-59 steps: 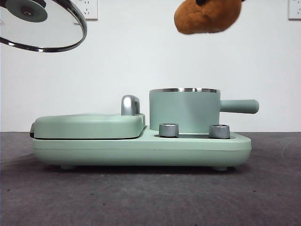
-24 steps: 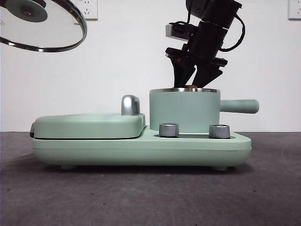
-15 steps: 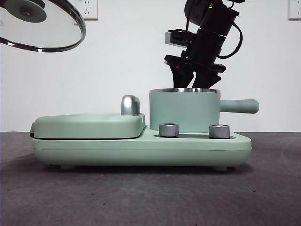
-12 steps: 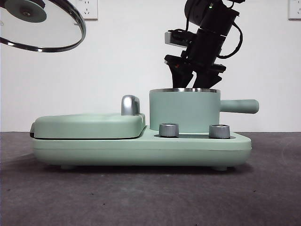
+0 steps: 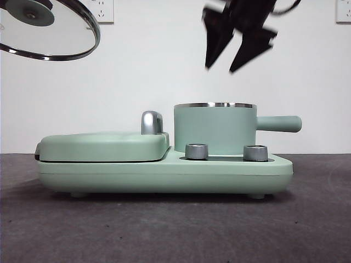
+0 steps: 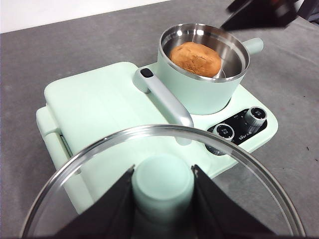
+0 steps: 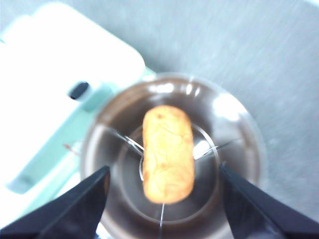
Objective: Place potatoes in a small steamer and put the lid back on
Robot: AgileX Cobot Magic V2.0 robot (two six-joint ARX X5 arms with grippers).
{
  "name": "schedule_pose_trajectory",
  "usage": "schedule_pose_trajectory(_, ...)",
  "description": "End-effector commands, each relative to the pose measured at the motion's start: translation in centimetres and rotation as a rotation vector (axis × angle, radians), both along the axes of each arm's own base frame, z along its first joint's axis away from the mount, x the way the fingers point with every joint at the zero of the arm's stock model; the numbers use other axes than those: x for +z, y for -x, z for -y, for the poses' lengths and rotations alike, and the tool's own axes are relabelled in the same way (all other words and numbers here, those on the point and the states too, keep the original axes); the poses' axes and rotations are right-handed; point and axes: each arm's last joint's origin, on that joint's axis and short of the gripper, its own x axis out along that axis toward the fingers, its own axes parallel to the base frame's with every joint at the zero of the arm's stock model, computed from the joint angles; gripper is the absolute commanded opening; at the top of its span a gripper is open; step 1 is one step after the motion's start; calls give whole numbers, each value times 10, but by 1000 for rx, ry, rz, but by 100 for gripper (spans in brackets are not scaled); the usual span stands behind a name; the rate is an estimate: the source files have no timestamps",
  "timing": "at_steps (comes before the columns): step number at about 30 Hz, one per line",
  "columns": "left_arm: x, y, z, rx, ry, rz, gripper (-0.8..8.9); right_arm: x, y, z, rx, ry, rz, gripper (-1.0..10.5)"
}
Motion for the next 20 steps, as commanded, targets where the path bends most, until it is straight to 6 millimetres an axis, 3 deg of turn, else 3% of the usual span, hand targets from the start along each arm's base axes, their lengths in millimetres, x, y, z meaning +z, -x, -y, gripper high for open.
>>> schedule_pose_trajectory(1, 7, 0, 0, -5, 10, 43, 12, 26, 19, 6, 0, -43, 63, 331)
schedule_pose_trajectory(5, 8, 0, 0, -5, 11, 45, 12, 55, 68, 30, -8, -84, 163, 330)
schedule_pose_trajectory(8, 7, 0, 0, -5, 12, 44, 12, 60, 104, 46, -9, -106, 212, 330)
schedule_pose_trajectory(14, 7, 0, 1, -5, 14, 41, 12, 50, 156, 69, -10, -131, 263, 330)
schedule_pose_trajectory(20, 7, -1, 1, -15, 18, 36, 12, 25, 196, 86, -17, -159, 299, 330)
